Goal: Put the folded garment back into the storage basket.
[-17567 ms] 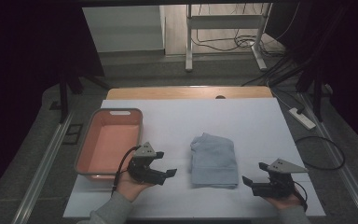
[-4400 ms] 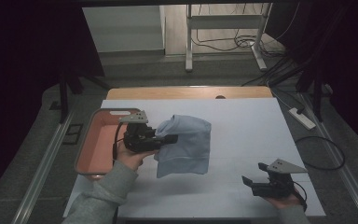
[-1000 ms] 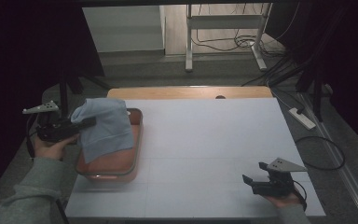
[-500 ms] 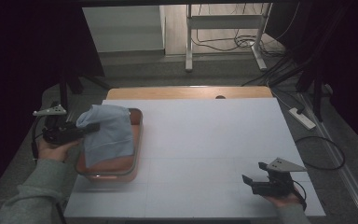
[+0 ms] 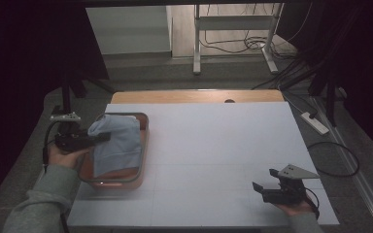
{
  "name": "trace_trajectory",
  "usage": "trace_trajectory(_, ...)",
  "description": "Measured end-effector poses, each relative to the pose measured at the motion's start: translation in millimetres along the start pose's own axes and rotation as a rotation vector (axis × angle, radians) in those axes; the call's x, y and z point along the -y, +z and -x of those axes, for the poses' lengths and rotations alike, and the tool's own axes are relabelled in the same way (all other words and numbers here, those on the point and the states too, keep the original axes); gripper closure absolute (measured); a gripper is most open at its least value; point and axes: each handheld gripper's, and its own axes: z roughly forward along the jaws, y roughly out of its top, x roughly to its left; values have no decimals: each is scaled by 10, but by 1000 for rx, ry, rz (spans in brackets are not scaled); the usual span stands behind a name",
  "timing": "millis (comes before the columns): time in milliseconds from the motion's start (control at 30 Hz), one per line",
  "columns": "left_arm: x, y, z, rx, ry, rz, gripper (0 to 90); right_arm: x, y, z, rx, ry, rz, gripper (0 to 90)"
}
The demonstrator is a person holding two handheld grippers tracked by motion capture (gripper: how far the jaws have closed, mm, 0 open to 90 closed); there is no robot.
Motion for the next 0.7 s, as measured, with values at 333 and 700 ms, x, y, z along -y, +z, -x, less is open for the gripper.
trace_trajectory(333, 27, 152, -62, -4, -20, -44, 630, 3, 3, 0, 0, 0, -3, 165)
trace_trajectory(700, -56, 98, -5, -115, -43, 50, 225, 6, 3, 3, -1, 2, -2, 166)
